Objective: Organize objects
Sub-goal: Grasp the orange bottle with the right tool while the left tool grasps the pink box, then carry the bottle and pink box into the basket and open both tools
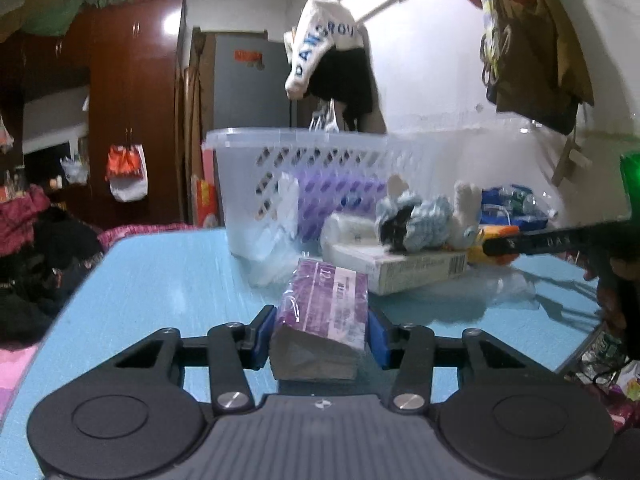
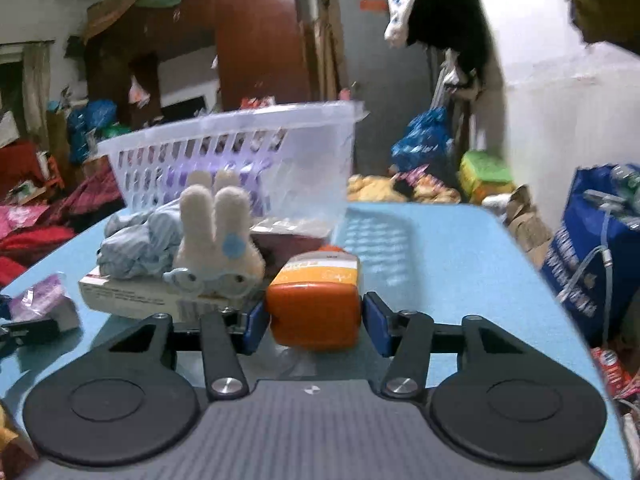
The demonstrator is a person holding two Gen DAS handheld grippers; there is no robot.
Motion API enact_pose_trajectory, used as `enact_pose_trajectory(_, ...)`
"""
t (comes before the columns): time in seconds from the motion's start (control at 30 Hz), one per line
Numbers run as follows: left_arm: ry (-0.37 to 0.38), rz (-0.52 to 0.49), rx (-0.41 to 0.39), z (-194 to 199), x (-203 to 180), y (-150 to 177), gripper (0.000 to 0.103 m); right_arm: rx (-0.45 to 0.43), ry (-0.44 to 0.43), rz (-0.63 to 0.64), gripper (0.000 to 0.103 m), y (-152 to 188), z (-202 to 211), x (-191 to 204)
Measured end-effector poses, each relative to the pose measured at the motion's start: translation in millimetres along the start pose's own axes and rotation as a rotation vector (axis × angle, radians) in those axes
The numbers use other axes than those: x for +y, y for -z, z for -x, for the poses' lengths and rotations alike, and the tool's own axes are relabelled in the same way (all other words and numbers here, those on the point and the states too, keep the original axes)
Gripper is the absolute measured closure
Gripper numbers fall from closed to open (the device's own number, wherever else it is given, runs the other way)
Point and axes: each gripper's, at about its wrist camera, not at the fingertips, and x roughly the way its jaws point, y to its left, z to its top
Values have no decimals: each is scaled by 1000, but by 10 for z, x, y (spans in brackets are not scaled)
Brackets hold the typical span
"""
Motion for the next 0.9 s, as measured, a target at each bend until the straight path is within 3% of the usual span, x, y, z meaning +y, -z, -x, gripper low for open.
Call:
enact_pose_trajectory(0.33,4,34,-67,80,83,-136,52,-77,0,22,50,-72,195,-78)
enact_pose_trajectory(0.5,15,28,-99,79,122,-364,52,-104,-13,31,50,-172,268,-89)
enact_pose_trajectory(0.7,26,23,-165,91,220,-1017,52,-203,-42,61,50,-547,537,-20)
enact_pose_trajectory(0.9,-18,-20,-139,-311,165,-1777,52,-258,-105,95,50,-1188,418,137)
